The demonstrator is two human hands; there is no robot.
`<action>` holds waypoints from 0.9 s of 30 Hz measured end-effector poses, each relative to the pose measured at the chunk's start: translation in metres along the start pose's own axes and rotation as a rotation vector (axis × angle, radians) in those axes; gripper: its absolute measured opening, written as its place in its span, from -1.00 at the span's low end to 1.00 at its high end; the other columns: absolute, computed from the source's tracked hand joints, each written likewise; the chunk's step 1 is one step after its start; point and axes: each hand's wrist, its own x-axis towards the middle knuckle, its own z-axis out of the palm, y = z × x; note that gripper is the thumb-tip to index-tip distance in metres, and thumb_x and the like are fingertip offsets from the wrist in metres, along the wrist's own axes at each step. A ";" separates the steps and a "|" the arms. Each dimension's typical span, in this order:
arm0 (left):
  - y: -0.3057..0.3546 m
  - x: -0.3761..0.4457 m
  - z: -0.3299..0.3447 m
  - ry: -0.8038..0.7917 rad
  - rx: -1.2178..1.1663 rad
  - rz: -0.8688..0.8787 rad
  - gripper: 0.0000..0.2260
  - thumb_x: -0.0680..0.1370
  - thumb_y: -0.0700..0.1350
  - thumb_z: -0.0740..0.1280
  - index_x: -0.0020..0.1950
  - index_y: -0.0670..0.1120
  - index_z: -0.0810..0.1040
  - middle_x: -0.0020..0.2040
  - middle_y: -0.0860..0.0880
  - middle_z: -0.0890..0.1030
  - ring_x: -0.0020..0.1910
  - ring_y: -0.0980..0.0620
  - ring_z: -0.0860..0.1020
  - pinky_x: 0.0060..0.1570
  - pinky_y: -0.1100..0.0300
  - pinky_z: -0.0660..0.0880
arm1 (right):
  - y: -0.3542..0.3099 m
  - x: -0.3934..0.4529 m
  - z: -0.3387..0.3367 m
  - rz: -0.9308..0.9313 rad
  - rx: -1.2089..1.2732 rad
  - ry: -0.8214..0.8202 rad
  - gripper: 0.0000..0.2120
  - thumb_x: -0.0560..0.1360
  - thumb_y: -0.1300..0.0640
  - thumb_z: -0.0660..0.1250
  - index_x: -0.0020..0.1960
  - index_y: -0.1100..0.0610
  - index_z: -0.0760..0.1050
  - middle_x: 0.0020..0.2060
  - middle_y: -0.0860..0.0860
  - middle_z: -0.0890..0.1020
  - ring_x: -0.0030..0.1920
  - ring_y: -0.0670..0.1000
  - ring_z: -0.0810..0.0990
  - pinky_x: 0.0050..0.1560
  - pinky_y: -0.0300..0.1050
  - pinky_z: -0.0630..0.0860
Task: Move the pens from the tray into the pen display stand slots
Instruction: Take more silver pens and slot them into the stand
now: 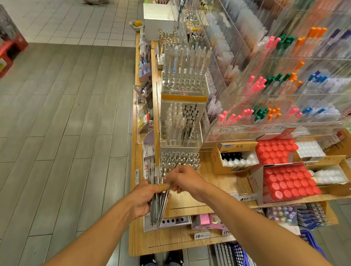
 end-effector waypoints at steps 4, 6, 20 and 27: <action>-0.001 0.002 0.005 -0.012 0.037 0.000 -0.70 0.42 -0.33 0.45 0.13 -0.33 0.55 -0.09 -0.29 0.66 -0.36 -0.07 0.63 -0.38 0.11 0.63 | 0.003 -0.004 -0.013 -0.032 0.125 0.029 -0.98 0.54 0.30 0.34 -0.06 0.23 0.50 -0.34 0.04 0.61 -0.43 -0.09 0.56 -0.40 -0.24 0.49; -0.003 0.004 0.001 0.020 0.034 -0.006 -0.81 0.49 -0.34 0.40 0.09 -0.30 0.57 -0.19 -0.21 0.65 -0.37 -0.05 0.62 -0.41 0.13 0.61 | 0.003 -0.004 -0.030 -0.058 0.182 0.086 -0.96 0.55 0.31 0.30 -0.01 0.22 0.51 -0.24 0.07 0.61 -0.35 -0.07 0.58 -0.32 -0.24 0.53; -0.002 0.005 -0.005 0.061 -0.024 -0.029 -0.79 0.58 -0.32 0.31 0.21 -0.30 0.53 -0.16 -0.20 0.66 -0.27 -0.07 0.64 -0.29 0.07 0.66 | 0.047 0.004 -0.087 -0.438 -0.601 0.431 -0.91 0.63 0.14 0.21 0.09 0.14 0.42 -0.20 -0.11 0.49 -0.25 -0.19 0.45 -0.28 -0.32 0.31; -0.002 0.003 -0.003 0.055 -0.041 -0.033 -0.76 0.56 -0.34 0.30 0.23 -0.32 0.51 -0.11 -0.22 0.66 -0.22 -0.09 0.64 -0.25 0.05 0.66 | 0.059 0.013 -0.082 -0.398 -0.674 0.372 -0.91 0.62 0.09 0.23 0.09 0.08 0.40 -0.12 -0.08 0.53 -0.15 -0.05 0.53 -0.16 -0.14 0.48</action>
